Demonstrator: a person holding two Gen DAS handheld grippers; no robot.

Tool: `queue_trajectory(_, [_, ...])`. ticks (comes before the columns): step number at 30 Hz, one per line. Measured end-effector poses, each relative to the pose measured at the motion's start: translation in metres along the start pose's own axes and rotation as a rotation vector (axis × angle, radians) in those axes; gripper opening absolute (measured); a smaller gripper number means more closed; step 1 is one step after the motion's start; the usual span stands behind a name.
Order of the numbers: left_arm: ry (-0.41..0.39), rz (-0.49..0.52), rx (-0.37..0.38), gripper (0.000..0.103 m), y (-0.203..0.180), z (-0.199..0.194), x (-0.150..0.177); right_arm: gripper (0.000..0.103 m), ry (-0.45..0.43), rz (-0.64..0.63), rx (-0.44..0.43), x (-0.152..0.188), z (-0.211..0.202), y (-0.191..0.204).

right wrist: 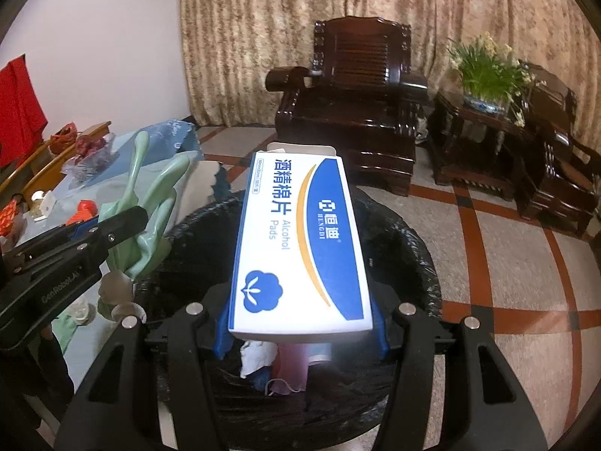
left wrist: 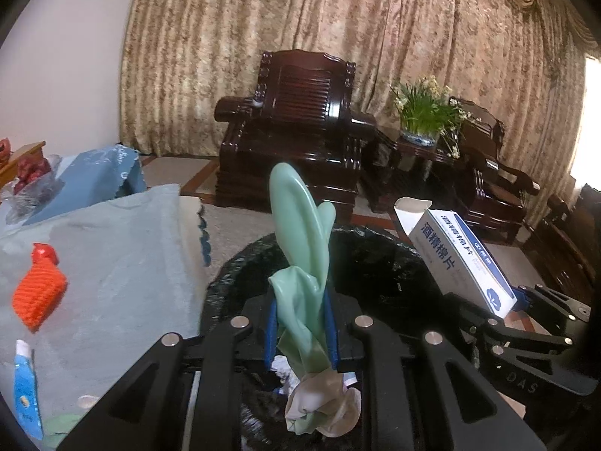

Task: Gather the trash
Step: 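Carry the box and green glove over the bin with both tools, then open both tools over the bin to drop box and glove, then return both tools to the table toward the blue tube and second glove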

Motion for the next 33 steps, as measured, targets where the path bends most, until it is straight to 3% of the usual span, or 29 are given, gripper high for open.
queue_trajectory(8, [0.045,0.005,0.038,0.024,-0.013,0.03,0.001,0.054,0.038,0.021,0.043,0.008,0.021,-0.022])
queue_trajectory(9, [0.051,0.004,0.043,0.029,-0.013,0.032,0.002,0.056,0.042,0.021,0.052,0.009,0.023,-0.025])
queue_trajectory(11, [0.055,-0.003,0.046,0.036,-0.012,0.033,0.003,0.069,0.046,0.022,0.069,0.011,0.025,-0.029])
queue_trajectory(12, [0.056,-0.007,0.043,0.047,-0.01,0.033,0.003,0.075,0.041,0.024,0.077,0.012,0.024,-0.031])
queue_trajectory(14, [0.048,-0.013,0.03,0.058,-0.008,0.031,0.002,0.08,0.037,0.025,0.084,0.013,0.024,-0.033])
queue_trajectory(16, [0.041,-0.017,0.013,0.06,-0.002,0.028,0.002,0.09,0.03,0.029,0.09,0.014,0.023,-0.036])
queue_trajectory(21, [0.013,-0.028,-0.04,0.08,0.014,0.013,0.002,0.094,0.006,0.045,0.069,0.014,0.014,-0.03])
queue_trajectory(33, [-0.035,-0.078,-0.153,0.085,0.084,-0.058,0.015,0.094,-0.02,-0.006,-0.073,0.009,-0.006,0.041])
Point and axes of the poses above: each gripper's, at about its wrist camera, not at the fingertips, and z roughly the way its jaws point, y to its left, x to its underside, the point moved 2 cm from there along z, roughly the way its jaws point, and after that the axes turned 7 degrees about z, right-handed, at the moved point
